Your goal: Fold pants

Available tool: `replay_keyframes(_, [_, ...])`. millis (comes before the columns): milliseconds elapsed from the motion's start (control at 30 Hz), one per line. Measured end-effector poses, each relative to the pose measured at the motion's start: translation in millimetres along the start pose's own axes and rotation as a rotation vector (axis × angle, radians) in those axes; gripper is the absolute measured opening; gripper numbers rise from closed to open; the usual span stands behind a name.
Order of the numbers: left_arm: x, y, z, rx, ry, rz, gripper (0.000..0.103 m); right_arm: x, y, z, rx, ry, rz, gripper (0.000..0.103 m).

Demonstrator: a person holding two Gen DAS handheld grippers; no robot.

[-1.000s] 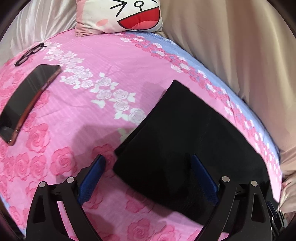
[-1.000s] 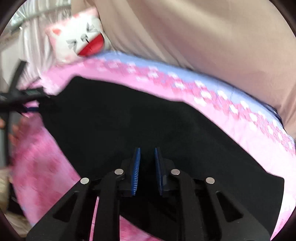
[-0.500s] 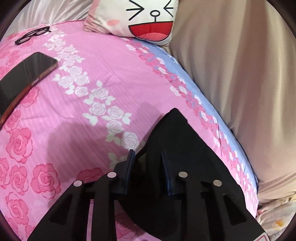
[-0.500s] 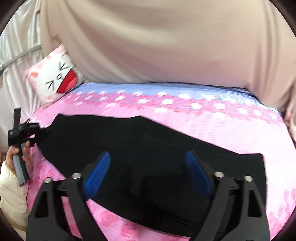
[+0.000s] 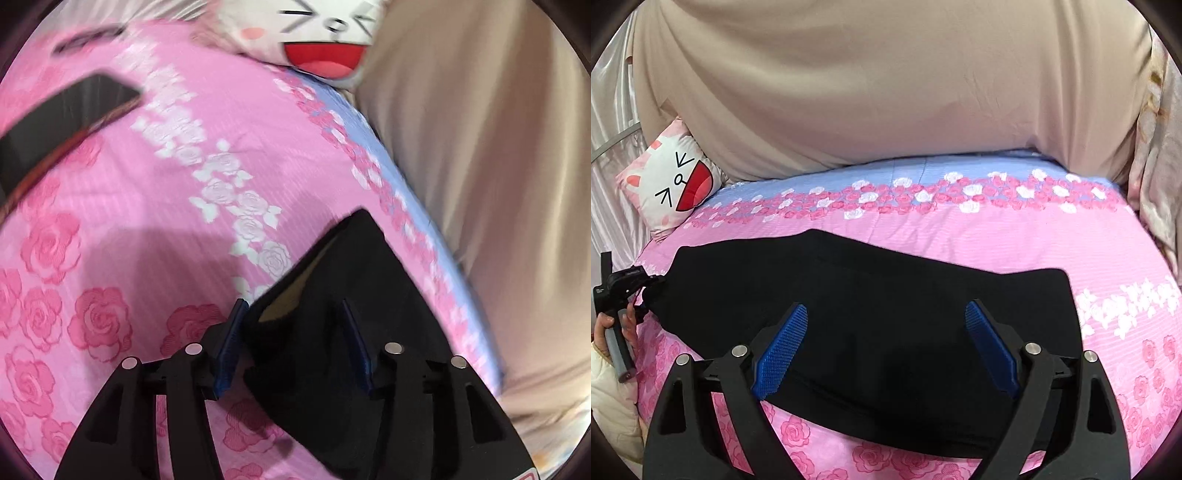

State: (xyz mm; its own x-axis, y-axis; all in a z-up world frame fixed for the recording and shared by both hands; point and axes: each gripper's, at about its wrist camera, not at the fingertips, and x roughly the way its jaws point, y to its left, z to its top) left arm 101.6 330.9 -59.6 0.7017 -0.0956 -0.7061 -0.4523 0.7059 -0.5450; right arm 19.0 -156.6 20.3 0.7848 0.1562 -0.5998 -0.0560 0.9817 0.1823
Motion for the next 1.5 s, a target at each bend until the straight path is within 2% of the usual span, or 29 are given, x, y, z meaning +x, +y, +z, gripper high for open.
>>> replay_keyframes(67, [6.6, -9.5, -2.6, 0.031, 0.032, -0.024, 0.023, 6.6, -0.7, 0.4, 0.021, 0.020, 0.034, 0.086])
replay_keyframes(133, [6.0, -21.4, -4.9, 0.052, 0.035, -0.032, 0.018, 12.4, 3.7, 1.5, 0.032, 0.031, 0.076, 0.086])
replay_keyframes(267, [-9.6, -48.7, -4.4, 0.107, 0.000, -0.093, 0.015, 15.0, 18.6, 3.8, -0.014, 0.022, 0.091, 0.086])
replay_keyframes(367, [-31.6, -82.8, -7.9, 0.200, -0.037, -0.149, 0.015, 15.6, 17.5, 7.0, -0.008, 0.013, 0.103, 0.086])
replay_keyframes(567, [-76.1, -186.5, -34.9, 0.431, -0.088, -0.302, 0.015, 4.7, -3.0, 14.1, 0.031, -0.035, 0.095, 0.086])
replay_keyframes(700, [-108.1, -269.5, -77.4, 0.611, -0.083, -0.439, 0.015, -6.4, -25.3, 16.7, 0.069, -0.068, 0.077, 0.086])
replay_keyframes(800, [-120.7, -313.4, -114.3, 0.717, -0.076, -0.494, 0.015, -16.3, -48.3, 14.8, 0.107, -0.088, 0.059, 0.086])
replay_keyframes(900, [-120.9, -355.2, -164.8, 0.819, -0.021, -0.539, 0.015, -27.0, -74.0, 10.5, 0.141, -0.107, 0.031, 0.086])
replay_keyframes(1000, [-109.9, -380.7, -206.3, 0.889, 0.022, -0.541, 0.015, -37.4, -102.6, 4.8, 0.188, -0.123, -0.001, 0.086])
replay_keyframes(1133, [-84.2, -403.9, -265.6, 0.974, 0.060, -0.489, 0.015, -46.2, -136.3, -5.5, 0.242, -0.123, -0.033, 0.086])
replay_keyframes(1300, [-49.4, -406.3, -304.8, 1.026, 0.101, -0.406, 0.015, -49.9, -170.3, -20.3, 0.303, -0.108, -0.029, 0.086])
replay_keyframes(1333, [-42.2, -405.8, -312.8, 1.036, 0.112, -0.389, 0.015, -49.2, -176.1, -21.2, 0.319, -0.105, -0.006, 0.086])
replay_keyframes(1400, [-32.0, -403.7, -324.5, 1.049, 0.133, -0.364, 0.015, -46.5, -190.5, -19.2, 0.367, -0.101, 0.095, 0.086])
replay_keyframes(1500, [-20.6, -397.3, -342.3, 1.078, 0.144, -0.330, 0.015, -29.6, -212.1, -3.4, 0.442, -0.060, 0.335, 0.086])
